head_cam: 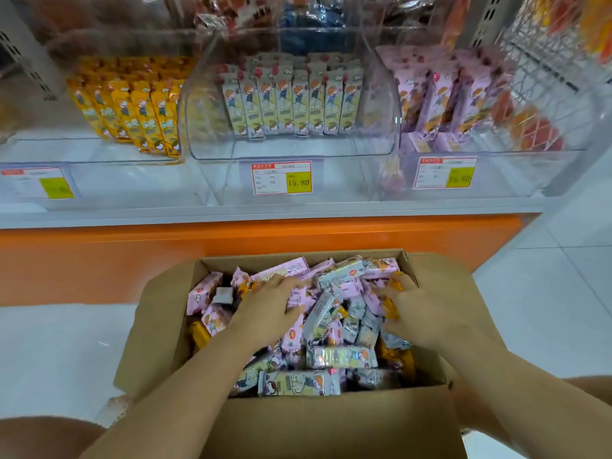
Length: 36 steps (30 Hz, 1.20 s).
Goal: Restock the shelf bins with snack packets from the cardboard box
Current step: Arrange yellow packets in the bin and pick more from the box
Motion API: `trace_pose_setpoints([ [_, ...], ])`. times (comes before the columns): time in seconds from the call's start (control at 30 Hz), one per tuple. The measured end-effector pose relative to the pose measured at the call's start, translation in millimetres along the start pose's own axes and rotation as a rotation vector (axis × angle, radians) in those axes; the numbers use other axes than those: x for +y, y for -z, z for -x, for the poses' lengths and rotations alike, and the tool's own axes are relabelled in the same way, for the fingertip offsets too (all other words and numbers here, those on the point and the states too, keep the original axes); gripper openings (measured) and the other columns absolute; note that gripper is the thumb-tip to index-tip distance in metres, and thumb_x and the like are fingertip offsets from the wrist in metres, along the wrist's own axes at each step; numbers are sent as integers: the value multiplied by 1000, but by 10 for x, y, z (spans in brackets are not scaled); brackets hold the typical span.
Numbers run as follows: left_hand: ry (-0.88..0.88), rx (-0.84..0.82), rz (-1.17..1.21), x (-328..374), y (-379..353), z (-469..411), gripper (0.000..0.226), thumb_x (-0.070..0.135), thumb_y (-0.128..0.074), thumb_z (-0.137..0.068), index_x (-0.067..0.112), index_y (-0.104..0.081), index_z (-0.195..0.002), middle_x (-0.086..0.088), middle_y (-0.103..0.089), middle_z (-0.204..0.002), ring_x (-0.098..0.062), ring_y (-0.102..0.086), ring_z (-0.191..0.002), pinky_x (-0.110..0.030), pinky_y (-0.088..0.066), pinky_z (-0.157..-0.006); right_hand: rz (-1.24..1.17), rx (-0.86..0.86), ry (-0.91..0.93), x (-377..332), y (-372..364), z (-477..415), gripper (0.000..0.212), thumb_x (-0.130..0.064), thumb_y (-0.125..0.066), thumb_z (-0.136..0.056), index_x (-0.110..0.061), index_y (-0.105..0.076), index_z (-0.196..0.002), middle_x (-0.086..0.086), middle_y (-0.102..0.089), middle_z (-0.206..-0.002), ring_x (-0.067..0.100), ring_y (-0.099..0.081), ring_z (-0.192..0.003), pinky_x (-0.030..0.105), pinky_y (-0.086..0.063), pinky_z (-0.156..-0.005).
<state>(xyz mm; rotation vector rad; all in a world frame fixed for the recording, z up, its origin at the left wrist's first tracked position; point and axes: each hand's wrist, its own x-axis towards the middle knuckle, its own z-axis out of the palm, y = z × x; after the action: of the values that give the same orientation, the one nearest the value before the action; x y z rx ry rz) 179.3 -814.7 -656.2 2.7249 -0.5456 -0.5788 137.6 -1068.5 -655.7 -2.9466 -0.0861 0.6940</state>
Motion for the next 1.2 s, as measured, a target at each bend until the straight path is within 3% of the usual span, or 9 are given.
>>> trace_pose_setpoints([
  [0.1, -15, -27, 57, -58, -19, -1, 45, 34, -49, -98, 32, -34, -140, 2, -31, -151, -23, -51, -119, -37, -44, -98, -95, 27, 8, -5, 48, 8, 39, -37, -61, -89, -22, -51, -124, 8, -21, -149, 23, -43, -129, 26, -43, -87],
  [0.27, -8, -26, 6, -134, 48, 79, 44, 34, -46, -99, 30, -35, -141, 4, -31, -150, -20, -58, -98, -33, -47, -84, -246, 188, 165, -275, 287, 126, 7, -26, -60, -89, -27, -57, -96, -1, -51, -128, 17, -54, -113, 29, -45, -93],
  [0.4, 48, 89, 11, -327, 156, 179, 39, 33, -47, -99, 30, -42, -137, 7, -38, -143, -10, -54, -75, -27, -45, -74, -317, 341, 320, -581, 448, 219, 15, -21, -58, -91, -22, -59, -107, -8, -47, -133, 12, -44, -124, 22, -35, -99],
  [0.57, 156, 135, -39, -661, 104, 342, 42, 31, -52, -95, 30, -44, -136, 0, -50, -134, -13, -58, -106, -32, -49, -87, -351, 268, 366, -799, 481, 234, 27, -25, -58, -92, -25, -56, -119, -10, -38, -142, 9, -40, -128, 21, -29, -99],
  [0.77, 127, 155, -122, -637, 93, 257, 49, 28, -47, -98, 30, -32, -145, 4, -37, -147, -20, -43, -129, -40, -43, -100, -352, 235, 352, -860, 463, 187, 29, -27, -58, -92, -24, -57, -121, -9, -39, -141, 8, -37, -130, 18, -26, -102],
  [0.93, 147, 42, -239, -598, 61, 0, 60, 23, -51, -97, 29, -21, -149, -2, -38, -149, -25, -44, -129, -42, -37, -105, -389, 190, 331, -815, 430, 149, 30, -29, -60, -91, -25, -57, -120, -11, -39, -137, 5, -38, -126, 18, -27, -103],
  [1.07, 136, 6, -119, -600, 141, -78, 52, 26, -60, -92, 27, -40, -139, -3, -42, -139, -24, -53, -117, -36, -43, -99, -637, 181, 301, -819, 457, 105, 16, -35, -56, -92, -30, -61, -107, -17, -49, -119, -11, -45, -98, 5, -34, -85],
  [1.13, 115, -32, 42, -600, 230, -68, 45, 22, -64, -90, 22, -48, -131, -3, -42, -131, -21, -54, -106, -29, -44, -90, -791, 183, 270, -813, 482, 67, 13, -30, -56, -93, -33, -60, -105, -15, -55, -114, -4, -53, -88, 10, -41, -77],
  [1.2, 94, -34, 152, -593, 307, -21, 36, 19, -67, -88, 22, -52, -121, -2, -44, -126, -17, -52, -99, -24, -41, -84, -955, 159, 204, -807, 513, 33, 22, -21, -61, -91, -31, -56, -110, -10, -57, -115, 17, -62, -81, 32, -53, -76],
])
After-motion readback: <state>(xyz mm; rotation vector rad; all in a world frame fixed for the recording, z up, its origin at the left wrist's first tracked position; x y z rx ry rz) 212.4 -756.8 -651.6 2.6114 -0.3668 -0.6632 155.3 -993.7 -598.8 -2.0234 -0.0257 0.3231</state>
